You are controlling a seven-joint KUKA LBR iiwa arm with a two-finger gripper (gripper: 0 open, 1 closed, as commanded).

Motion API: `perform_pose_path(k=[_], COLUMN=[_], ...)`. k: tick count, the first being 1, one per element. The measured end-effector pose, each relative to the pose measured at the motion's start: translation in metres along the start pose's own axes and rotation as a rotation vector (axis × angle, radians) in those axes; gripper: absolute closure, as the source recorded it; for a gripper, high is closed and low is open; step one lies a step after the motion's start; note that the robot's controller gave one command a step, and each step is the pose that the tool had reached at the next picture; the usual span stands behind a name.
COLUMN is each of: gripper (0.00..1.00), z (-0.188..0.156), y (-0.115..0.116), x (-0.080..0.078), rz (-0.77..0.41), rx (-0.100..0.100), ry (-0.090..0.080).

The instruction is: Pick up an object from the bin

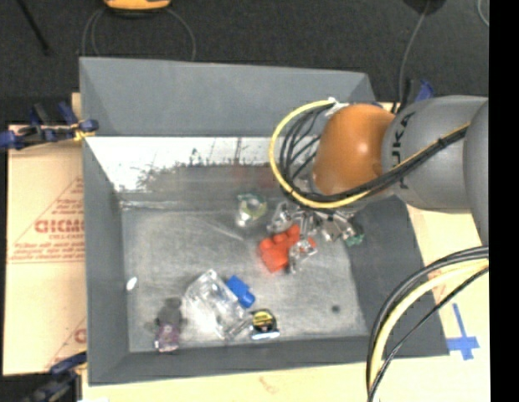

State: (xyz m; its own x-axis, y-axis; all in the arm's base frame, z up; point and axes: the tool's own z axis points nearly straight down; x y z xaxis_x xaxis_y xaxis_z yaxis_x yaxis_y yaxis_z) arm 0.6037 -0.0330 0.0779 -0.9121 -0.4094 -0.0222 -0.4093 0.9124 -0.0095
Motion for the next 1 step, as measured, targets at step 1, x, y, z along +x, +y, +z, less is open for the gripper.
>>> perform_pose_path(k=[1], gripper=[1.00], z=[-0.1944], y=[0.0065], x=[-0.0155], rz=[0.018], rx=[-0.003], ry=[0.010])
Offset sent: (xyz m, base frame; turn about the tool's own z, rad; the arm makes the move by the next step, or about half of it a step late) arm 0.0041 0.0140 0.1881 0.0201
